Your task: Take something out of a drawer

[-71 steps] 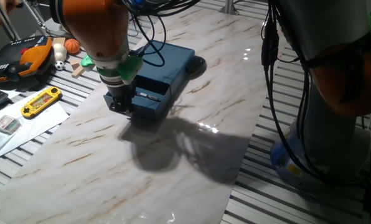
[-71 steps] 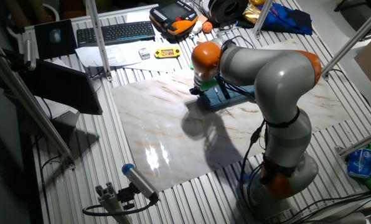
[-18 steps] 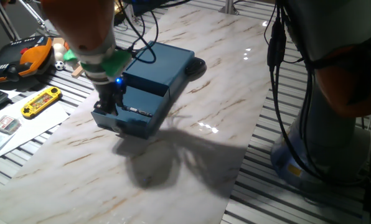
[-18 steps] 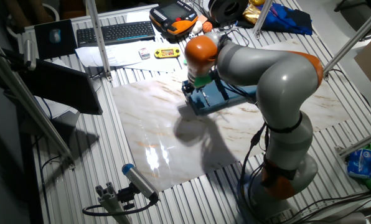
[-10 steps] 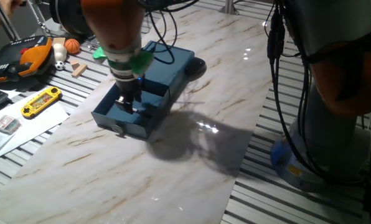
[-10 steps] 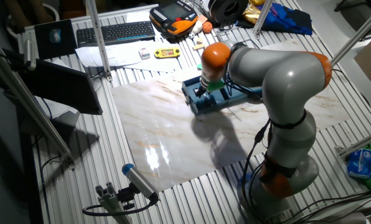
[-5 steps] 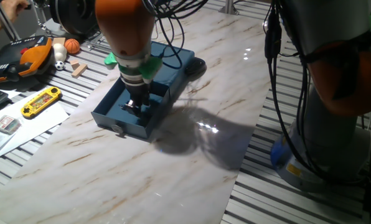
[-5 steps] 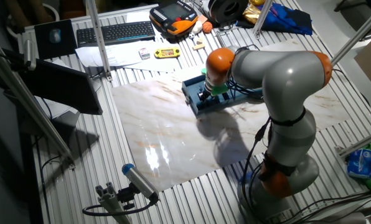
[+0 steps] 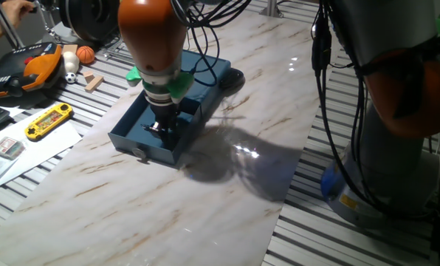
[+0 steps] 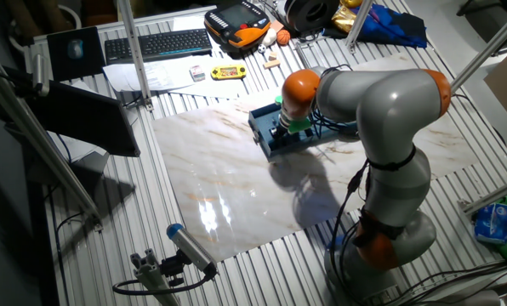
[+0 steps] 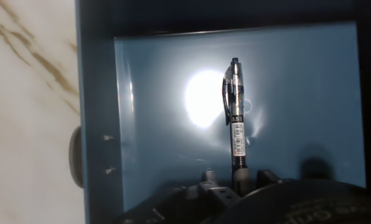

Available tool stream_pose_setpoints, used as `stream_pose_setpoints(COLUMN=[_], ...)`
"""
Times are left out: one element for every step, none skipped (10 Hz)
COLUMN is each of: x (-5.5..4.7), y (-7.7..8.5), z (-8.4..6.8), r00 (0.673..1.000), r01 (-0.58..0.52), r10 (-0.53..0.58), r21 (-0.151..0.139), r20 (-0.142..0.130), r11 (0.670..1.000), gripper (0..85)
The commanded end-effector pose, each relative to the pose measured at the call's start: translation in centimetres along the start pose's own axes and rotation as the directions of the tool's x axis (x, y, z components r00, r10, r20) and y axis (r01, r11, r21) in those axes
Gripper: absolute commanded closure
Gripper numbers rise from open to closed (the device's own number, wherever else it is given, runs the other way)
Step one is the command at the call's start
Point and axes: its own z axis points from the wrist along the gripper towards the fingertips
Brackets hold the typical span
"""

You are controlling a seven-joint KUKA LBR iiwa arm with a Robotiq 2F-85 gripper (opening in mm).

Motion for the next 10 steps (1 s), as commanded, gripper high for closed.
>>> stream_pose_setpoints(x=[-0.08,-0.14,-0.17,-0.17,-0.16,-0.16,-0.17,-0.19,-0.22,-0.23], y=[0.07,0.14,0.16,0.18,0.15,0.15,0.16,0.17,0.19,0.2], z=[-0.04,0.0,0.15,0.31,0.4,0.38,0.36,0.37,0.4,0.43], r00=[1.0,1.0,1.0,1.0,1.0,1.0,1.0,1.0,1.0,1.0], r01=[0.0,0.0,-0.001,-0.001,-0.001,-0.001,-0.001,-0.001,0.006,0.016], r10=[0.0,0.0,0.001,0.001,0.001,0.001,0.001,0.001,-0.006,-0.016], r21=[0.001,0.003,0.003,0.003,0.003,0.001,0.001,0.001,-0.005,-0.01], r20=[0.001,0.002,0.004,0.007,0.008,0.007,0.007,0.007,-0.001,-0.01], r11=[1.0,1.0,1.0,1.0,1.0,1.0,1.0,1.0,1.0,1.0], gripper=[51.0,51.0,51.0,51.0,51.0,51.0,51.0,51.0,51.0,68.0])
